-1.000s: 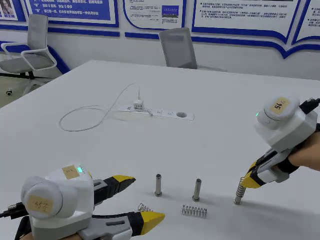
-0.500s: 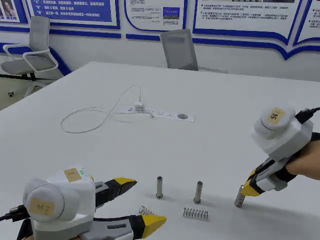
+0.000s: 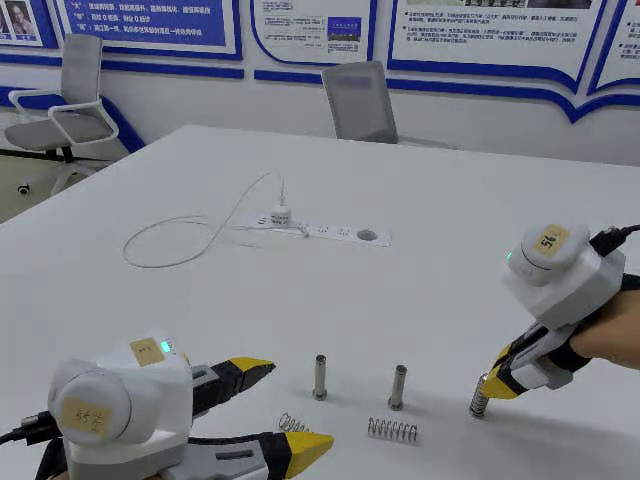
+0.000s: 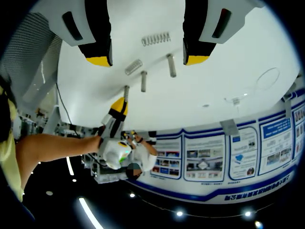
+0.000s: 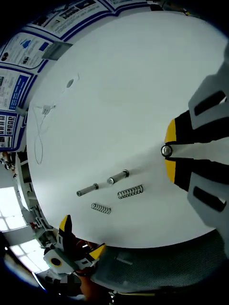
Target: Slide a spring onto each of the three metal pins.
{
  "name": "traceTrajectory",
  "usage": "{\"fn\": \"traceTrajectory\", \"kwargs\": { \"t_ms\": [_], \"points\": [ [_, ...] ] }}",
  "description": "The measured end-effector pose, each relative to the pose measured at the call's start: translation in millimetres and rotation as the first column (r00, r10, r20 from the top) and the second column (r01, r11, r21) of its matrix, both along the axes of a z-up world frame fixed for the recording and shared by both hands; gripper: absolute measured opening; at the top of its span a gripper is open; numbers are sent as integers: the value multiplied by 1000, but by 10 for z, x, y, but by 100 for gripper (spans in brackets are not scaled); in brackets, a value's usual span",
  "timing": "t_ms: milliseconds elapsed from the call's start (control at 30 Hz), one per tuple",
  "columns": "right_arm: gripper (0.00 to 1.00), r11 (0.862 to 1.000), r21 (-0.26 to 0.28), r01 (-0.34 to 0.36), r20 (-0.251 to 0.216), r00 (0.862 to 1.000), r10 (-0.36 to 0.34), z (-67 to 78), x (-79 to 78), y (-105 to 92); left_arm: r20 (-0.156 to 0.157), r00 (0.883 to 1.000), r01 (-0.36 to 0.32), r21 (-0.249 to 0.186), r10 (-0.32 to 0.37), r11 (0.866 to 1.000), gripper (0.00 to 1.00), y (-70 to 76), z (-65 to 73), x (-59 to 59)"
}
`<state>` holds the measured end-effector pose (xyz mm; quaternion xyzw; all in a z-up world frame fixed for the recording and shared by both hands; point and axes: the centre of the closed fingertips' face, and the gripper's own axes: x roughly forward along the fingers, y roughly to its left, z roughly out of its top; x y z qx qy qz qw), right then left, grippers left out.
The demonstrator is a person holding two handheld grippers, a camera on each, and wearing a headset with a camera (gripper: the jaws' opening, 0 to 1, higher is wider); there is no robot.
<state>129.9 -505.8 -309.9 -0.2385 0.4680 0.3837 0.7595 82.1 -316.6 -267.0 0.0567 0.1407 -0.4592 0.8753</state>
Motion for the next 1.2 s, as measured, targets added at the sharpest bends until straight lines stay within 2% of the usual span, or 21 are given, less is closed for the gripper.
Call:
{"fn": "traceTrajectory", "kwargs": {
  "t_ms": [267, 600, 1033, 1200],
  "points": [
    [15, 1000, 11, 2, 16, 1000, -3, 27, 5, -11, 0, 1000, 0, -2, 0, 1000, 61, -1, -3, 3],
    [17, 1000, 25, -11, 62, 998, 10, 163, 0, 23, 0, 1000, 2, -2, -2, 1000, 61, -5, -6, 1],
    [17, 998, 31, -62, 96, 994, 59, 269, -41, 213, 3, 1000, -3, -3, 3, 1000, 61, 0, 8, 5],
    [18, 996, 30, -87, 96, 992, 84, 250, -67, 303, 3, 1000, -3, -2, 3, 1000, 61, 0, 14, 4]
  ]
}}
